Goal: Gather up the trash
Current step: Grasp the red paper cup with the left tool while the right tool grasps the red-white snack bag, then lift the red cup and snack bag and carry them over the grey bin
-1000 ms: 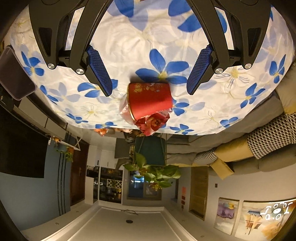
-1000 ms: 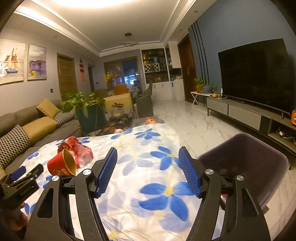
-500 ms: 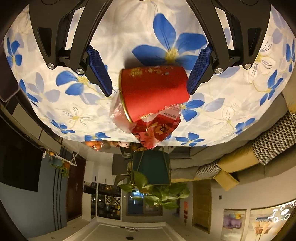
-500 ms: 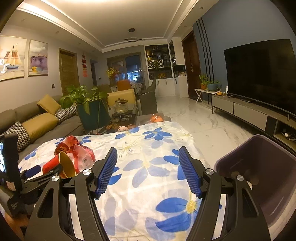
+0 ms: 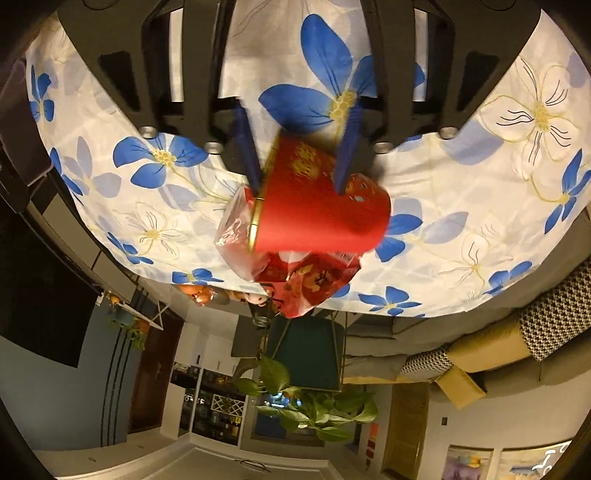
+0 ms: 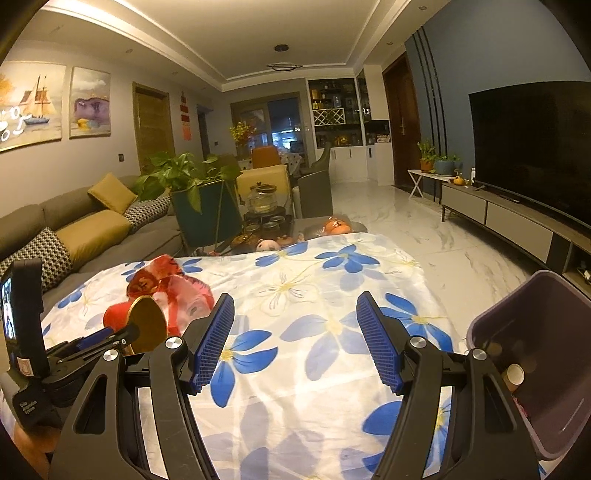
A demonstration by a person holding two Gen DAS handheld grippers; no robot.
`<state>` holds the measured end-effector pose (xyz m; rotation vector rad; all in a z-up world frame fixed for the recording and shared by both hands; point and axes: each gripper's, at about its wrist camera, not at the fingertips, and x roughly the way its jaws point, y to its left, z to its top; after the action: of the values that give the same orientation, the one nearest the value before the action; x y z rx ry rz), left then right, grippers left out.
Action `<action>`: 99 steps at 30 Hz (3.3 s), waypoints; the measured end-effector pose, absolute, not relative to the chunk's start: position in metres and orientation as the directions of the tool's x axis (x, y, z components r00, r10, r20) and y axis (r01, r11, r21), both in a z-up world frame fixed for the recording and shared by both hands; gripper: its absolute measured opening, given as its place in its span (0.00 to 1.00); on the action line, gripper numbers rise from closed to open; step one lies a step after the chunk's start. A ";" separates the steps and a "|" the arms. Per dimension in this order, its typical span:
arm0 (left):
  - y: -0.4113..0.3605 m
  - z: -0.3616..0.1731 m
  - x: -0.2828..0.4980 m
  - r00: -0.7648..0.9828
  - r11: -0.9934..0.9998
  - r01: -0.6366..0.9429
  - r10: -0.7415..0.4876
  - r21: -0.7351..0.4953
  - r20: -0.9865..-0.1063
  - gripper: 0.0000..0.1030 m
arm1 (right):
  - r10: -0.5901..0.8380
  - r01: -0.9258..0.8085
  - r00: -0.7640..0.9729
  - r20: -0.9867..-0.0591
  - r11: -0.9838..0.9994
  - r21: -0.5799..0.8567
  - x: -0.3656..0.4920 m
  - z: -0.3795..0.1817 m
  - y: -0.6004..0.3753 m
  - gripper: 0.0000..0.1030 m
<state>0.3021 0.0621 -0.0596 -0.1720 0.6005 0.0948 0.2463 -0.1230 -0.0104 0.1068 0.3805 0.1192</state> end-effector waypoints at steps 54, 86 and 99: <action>0.169 -0.031 0.301 0.857 0.938 -0.304 0.192 -0.167 -0.478 0.02 | 0.246 -0.279 0.790 -0.562 0.960 0.027 0.373 -0.053 0.022 0.11; -0.087 0.013 0.228 0.884 0.973 0.185 -0.226 -0.137 -0.410 0.02 | -0.096 0.133 0.951 -0.293 0.985 0.108 0.163 0.007 -0.255 0.07; -0.228 0.001 0.227 0.784 0.881 0.453 -0.466 -0.137 -0.410 0.02 | -0.293 0.344 0.905 -0.307 0.930 0.127 0.133 -0.011 -0.343 0.07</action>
<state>0.2270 -0.2277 0.0008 -0.0319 0.4509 -0.4958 0.1328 -0.3426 -0.0113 0.1807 0.2885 -0.3309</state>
